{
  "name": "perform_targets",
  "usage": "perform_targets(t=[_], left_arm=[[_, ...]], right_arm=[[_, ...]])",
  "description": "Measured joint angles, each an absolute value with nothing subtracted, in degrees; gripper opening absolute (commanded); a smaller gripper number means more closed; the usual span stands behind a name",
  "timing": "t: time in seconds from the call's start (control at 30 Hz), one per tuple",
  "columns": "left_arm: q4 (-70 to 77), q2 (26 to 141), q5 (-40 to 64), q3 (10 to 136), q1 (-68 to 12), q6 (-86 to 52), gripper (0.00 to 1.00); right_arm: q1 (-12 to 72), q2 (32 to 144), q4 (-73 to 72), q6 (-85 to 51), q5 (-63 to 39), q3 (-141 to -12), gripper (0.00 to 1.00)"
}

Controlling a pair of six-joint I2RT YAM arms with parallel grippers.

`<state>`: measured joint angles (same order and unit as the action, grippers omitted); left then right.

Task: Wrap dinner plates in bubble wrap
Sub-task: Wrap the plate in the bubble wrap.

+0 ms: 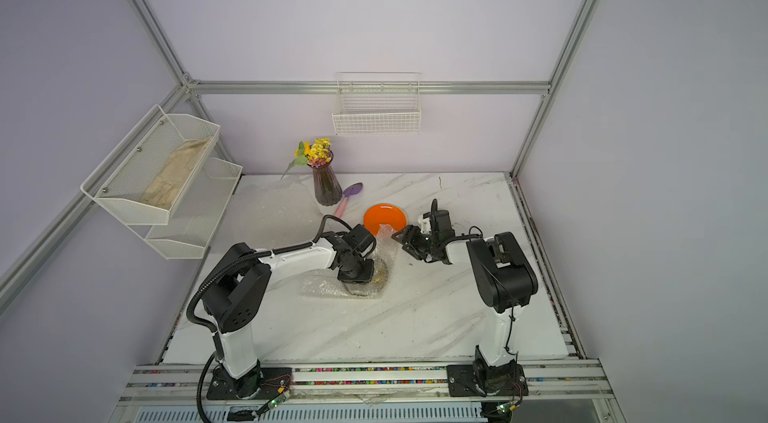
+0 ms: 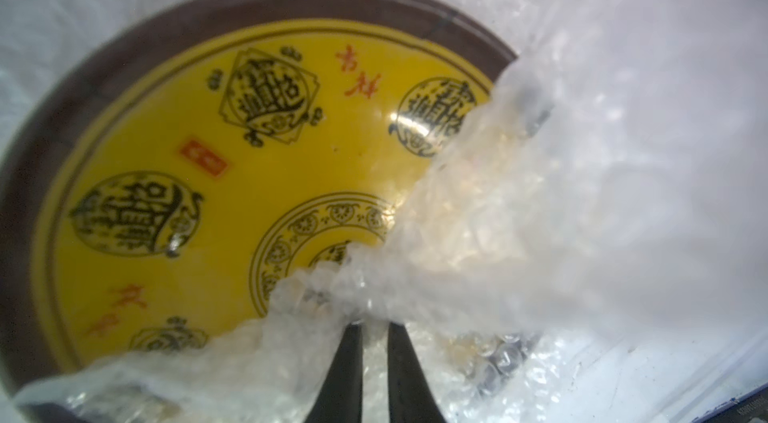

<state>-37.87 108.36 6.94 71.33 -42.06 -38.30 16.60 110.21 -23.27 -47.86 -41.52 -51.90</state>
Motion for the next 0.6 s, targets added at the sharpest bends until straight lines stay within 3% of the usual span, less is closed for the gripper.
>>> perform_targets(t=[0.1,0.27,0.43,0.6], left_arm=[[-37.76,108.36,7.16,71.22,-42.00,-38.26,0.13],[-37.47,108.29,7.33,71.02,-42.00,-37.85,0.13],[-36.75,107.90,7.99,70.41,-41.95,-36.82,0.13],[-34.83,107.83,9.98,69.89,-42.13,-35.68,0.13]], right_arm=[[16.60,113.12,-25.98,-48.38,-42.89,-53.91,0.50],[16.58,114.65,-26.09,-48.36,-41.80,-55.09,0.13],[15.86,112.86,-23.20,-47.05,-39.38,-54.08,0.01],[13.26,104.14,-18.13,-45.34,-36.86,-48.23,0.00]])
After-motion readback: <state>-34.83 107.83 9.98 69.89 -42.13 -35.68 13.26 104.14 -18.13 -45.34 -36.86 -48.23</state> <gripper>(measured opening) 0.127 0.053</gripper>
